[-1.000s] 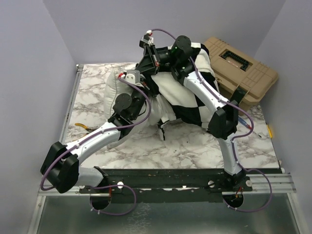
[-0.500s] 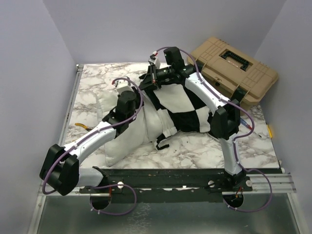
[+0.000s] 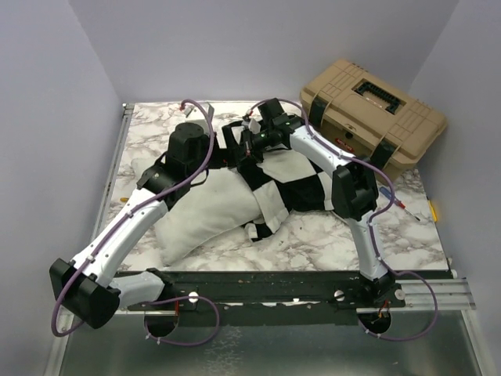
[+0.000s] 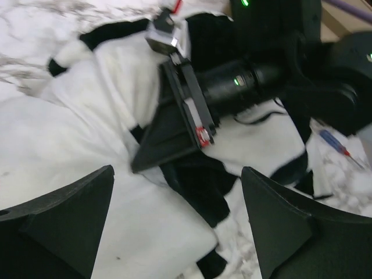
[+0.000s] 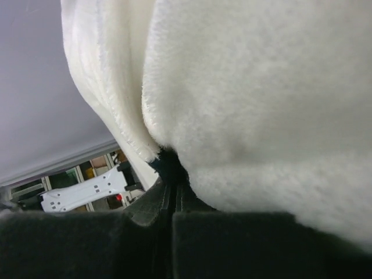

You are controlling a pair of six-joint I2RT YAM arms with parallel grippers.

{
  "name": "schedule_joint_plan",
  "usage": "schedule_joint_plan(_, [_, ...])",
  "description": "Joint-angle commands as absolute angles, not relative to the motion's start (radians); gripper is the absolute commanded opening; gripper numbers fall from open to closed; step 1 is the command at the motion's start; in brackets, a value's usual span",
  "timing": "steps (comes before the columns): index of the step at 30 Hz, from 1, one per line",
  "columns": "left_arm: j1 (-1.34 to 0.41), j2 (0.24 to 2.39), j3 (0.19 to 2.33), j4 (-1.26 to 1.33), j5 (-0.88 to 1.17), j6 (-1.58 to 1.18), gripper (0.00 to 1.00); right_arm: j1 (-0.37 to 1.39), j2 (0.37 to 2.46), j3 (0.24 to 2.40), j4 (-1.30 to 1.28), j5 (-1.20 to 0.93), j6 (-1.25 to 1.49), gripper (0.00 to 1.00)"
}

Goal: Put the pillow into the pillowcase
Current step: Stuff the pillow into the pillowcase.

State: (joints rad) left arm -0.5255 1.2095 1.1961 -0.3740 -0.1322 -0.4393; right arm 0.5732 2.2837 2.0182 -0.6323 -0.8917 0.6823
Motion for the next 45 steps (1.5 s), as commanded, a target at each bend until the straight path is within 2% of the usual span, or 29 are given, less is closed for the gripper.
schedule_joint_plan(1, [-0.561,1.172,1.047,-0.374,0.179,-0.442,0.91,0.553,2.281,2.025,-0.617,-0.937,0.717,0.0])
schedule_joint_plan(4, [-0.585,1.16,0.908,-0.265,0.197,-0.437,0.91,0.538,2.259,1.993,-0.571,-0.968,0.753,0.0])
schedule_joint_plan(7, [-0.625,1.178,0.802,-0.172,0.132,-0.389,0.91,0.524,2.241,1.995,-0.563,-0.988,0.769,0.0])
schedule_joint_plan(10, [-0.689,1.236,0.742,-0.091,-0.019,-0.332,0.91,0.513,2.216,2.002,-0.555,-1.017,0.8,0.0])
schedule_joint_plan(12, [-0.725,1.308,0.742,-0.069,-0.149,-0.311,0.86,0.51,2.194,2.01,-0.547,-1.041,0.821,0.0])
schedule_joint_plan(13, [-0.735,1.339,0.751,-0.06,-0.205,-0.309,0.77,0.506,2.181,2.014,-0.547,-1.053,0.83,0.0])
schedule_joint_plan(15, [-0.738,1.384,0.78,-0.023,-0.247,-0.306,0.47,0.503,2.147,2.02,-0.543,-1.088,0.853,0.0])
schedule_joint_plan(18, [-0.743,1.379,0.824,0.115,-0.172,-0.285,0.09,0.5,2.104,2.015,-0.505,-1.138,0.915,0.0])
schedule_joint_plan(19, [-0.746,1.363,0.831,0.191,-0.143,-0.285,0.0,0.503,2.092,2.011,-0.478,-1.154,0.947,0.0])
schedule_joint_plan(24, [-0.749,1.305,0.817,0.627,-0.13,-0.407,0.0,0.532,2.036,1.918,-0.195,-1.214,1.214,0.0])
schedule_joint_plan(27, [-0.755,1.348,0.87,0.709,-0.061,-0.437,0.0,0.588,2.047,1.885,0.127,-1.247,1.453,0.0])
schedule_joint_plan(30, [-0.768,1.383,0.882,0.757,-0.029,-0.442,0.0,0.635,2.103,1.932,0.326,-1.245,1.641,0.0])
schedule_joint_plan(34, [-0.77,1.362,0.798,0.764,-0.16,-0.439,0.0,0.634,2.177,2.067,0.227,-1.236,1.589,0.0])
schedule_joint_plan(37, [-0.771,1.347,0.734,0.763,-0.302,-0.445,0.0,0.62,2.222,2.195,-0.118,-1.203,1.361,0.02])
schedule_joint_plan(40, [-0.769,1.366,0.715,0.762,-0.367,-0.46,0.0,0.595,2.243,2.29,-0.436,-1.111,1.102,0.26])
schedule_joint_plan(43, [-0.769,1.407,0.719,0.759,-0.407,-0.471,0.0,0.563,2.197,2.289,-0.602,-0.977,0.908,0.51])
schedule_joint_plan(45, [-0.767,1.437,0.725,0.758,-0.427,-0.472,0.0,0.537,2.152,2.282,-0.69,-0.884,0.795,0.64])
